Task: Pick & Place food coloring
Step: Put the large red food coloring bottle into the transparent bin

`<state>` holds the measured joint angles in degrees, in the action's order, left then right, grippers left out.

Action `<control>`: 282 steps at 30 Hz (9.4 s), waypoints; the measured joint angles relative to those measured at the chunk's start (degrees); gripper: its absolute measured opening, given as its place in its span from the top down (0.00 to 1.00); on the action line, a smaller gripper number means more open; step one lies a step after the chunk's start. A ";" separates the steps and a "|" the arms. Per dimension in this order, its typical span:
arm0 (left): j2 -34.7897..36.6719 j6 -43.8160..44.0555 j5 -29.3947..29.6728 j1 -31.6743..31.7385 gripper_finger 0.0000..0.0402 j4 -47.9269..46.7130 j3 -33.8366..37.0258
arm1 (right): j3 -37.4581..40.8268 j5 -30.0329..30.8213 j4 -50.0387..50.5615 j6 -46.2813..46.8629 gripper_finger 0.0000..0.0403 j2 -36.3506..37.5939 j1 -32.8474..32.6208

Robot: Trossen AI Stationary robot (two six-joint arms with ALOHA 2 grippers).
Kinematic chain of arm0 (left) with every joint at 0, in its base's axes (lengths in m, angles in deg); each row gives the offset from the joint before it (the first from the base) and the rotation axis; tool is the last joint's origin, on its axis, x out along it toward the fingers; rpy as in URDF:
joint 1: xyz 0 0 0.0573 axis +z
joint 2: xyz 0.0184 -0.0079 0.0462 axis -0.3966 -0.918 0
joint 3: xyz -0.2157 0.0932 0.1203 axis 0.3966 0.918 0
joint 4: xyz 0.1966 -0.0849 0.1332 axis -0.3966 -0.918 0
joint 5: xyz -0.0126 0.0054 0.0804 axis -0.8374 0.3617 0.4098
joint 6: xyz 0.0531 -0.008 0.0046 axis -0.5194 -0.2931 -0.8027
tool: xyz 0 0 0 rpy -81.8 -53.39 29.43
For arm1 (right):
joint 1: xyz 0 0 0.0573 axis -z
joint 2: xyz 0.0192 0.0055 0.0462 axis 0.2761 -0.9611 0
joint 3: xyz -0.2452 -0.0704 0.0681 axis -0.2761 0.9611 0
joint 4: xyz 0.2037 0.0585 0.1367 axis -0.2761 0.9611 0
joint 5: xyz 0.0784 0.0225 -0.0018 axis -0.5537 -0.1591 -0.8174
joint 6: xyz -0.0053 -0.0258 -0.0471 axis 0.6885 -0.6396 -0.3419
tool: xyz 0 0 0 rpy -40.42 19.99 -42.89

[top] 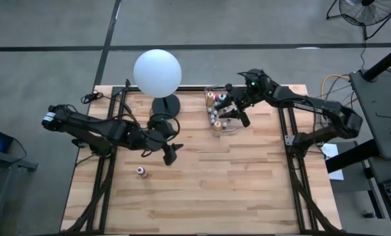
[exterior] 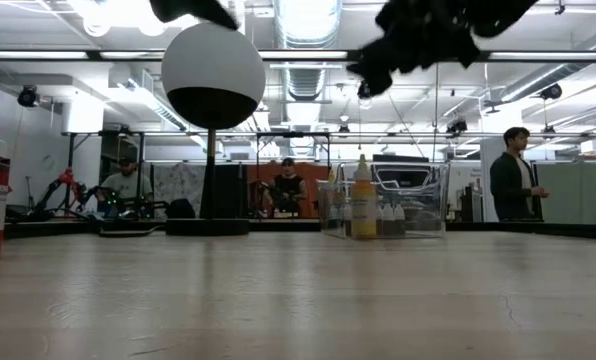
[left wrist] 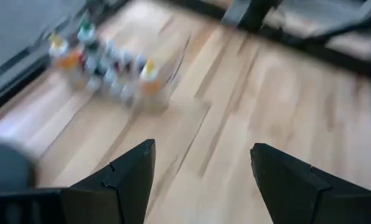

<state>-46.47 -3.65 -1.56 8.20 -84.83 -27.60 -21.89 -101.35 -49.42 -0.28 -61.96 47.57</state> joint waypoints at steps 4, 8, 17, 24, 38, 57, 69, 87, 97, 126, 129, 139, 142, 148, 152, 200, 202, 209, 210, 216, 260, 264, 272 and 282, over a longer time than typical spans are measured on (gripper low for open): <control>0.53 1.41 -2.48 -1.28 0.41 -8.95 0.00 | -2.52 5.12 5.52 1.89 0.54 3.93 -3.97; 0.57 0.79 -4.50 -4.24 0.41 -15.40 0.90 | -4.44 7.34 8.72 5.24 0.54 5.95 -8.73; 1.48 3.28 -4.93 -12.03 0.41 -23.84 4.39 | -5.88 20.80 8.04 12.02 0.54 5.69 -19.99; 7.86 10.26 -3.25 -18.02 0.41 -22.13 11.55 | -5.88 27.03 7.15 15.91 0.54 2.77 -26.53; 18.14 29.85 4.86 -30.98 0.41 -20.30 25.06 | -7.55 28.62 2.15 21.30 0.54 -5.98 -32.94; 12.24 64.79 9.59 -42.03 0.42 -18.79 31.95 | -10.47 28.88 2.21 19.90 0.54 -9.42 -34.05; -2.14 83.89 7.10 -42.33 0.45 -18.58 28.79 | -10.38 28.86 2.28 17.33 0.55 -9.42 -34.05; -21.25 97.92 6.27 -41.23 0.45 -18.58 23.34 | -10.32 28.84 3.43 13.83 0.55 -9.42 -34.02; -24.11 98.09 10.67 -39.78 0.45 -18.86 22.11 | -10.32 28.45 4.08 13.96 0.55 -9.40 -34.02; -24.04 97.28 16.51 -38.95 0.59 -15.75 23.04 | -10.32 29.82 3.94 16.77 0.55 -9.44 -34.02; -24.00 97.15 16.58 -38.95 0.65 -15.43 23.04 | -10.32 30.11 3.91 16.77 0.55 -9.46 -34.02; -21.54 90.10 17.49 -38.86 0.74 -15.45 20.62 | -10.32 30.00 3.52 17.06 0.55 -9.46 -34.02; -19.26 86.13 19.18 -38.70 0.74 -15.51 19.87 | -10.32 29.95 3.08 17.08 0.55 -9.46 -34.02; -13.34 76.30 19.83 -36.94 0.74 -15.49 18.97 | -10.82 29.30 1.74 17.14 0.55 -9.42 -34.15; -8.58 67.76 19.79 -34.78 0.74 -15.45 17.49 | -12.47 29.34 -0.38 17.15 0.55 -9.42 -34.31; -7.67 -8.67 -3.74 -1.37 0.74 -0.45 -11.68 | -25.46 43.30 3.48 18.40 0.55 -10.58 -35.66; -8.29 -9.27 -3.82 -1.31 0.74 -1.09 -12.35 | -25.46 43.15 3.53 18.66 0.55 -10.92 -35.69; -9.96 -9.49 -3.79 -0.28 0.74 0.36 -13.53 | -25.40 43.15 3.47 19.66 0.55 -11.46 -36.17; -10.03 -9.49 -3.80 -0.21 0.74 0.52 -13.53 | -25.40 43.25 3.51 19.66 0.55 -11.52 -36.21; -10.31 -9.63 -3.96 0.07 0.74 2.52 -13.42 | -25.40 43.24 3.46 19.90 0.55 -11.45 -36.31; -7.79 -8.99 -2.81 0.42 0.43 -0.75 -13.11 | -25.40 47.12 10.90 15.95 0.73 -8.64 -36.23; -6.62 -9.09 -1.09 0.42 0.39 -2.79 -13.11 | -25.40 51.40 14.06 15.79 0.73 -7.17 -36.18; -4.94 -7.82 1.13 0.42 0.39 -3.97 -11.47 | -23.41 53.85 14.79 18.08 0.73 -2.32 -32.35; -1.99 -5.16 8.22 0.33 0.39 -3.34 -7.19 | -13.96 61.17 12.76 21.28 0.73 7.20 -27.37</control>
<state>-48.45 -8.81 6.66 8.54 -88.17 -34.79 -35.85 -40.19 -36.66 21.00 -54.77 20.21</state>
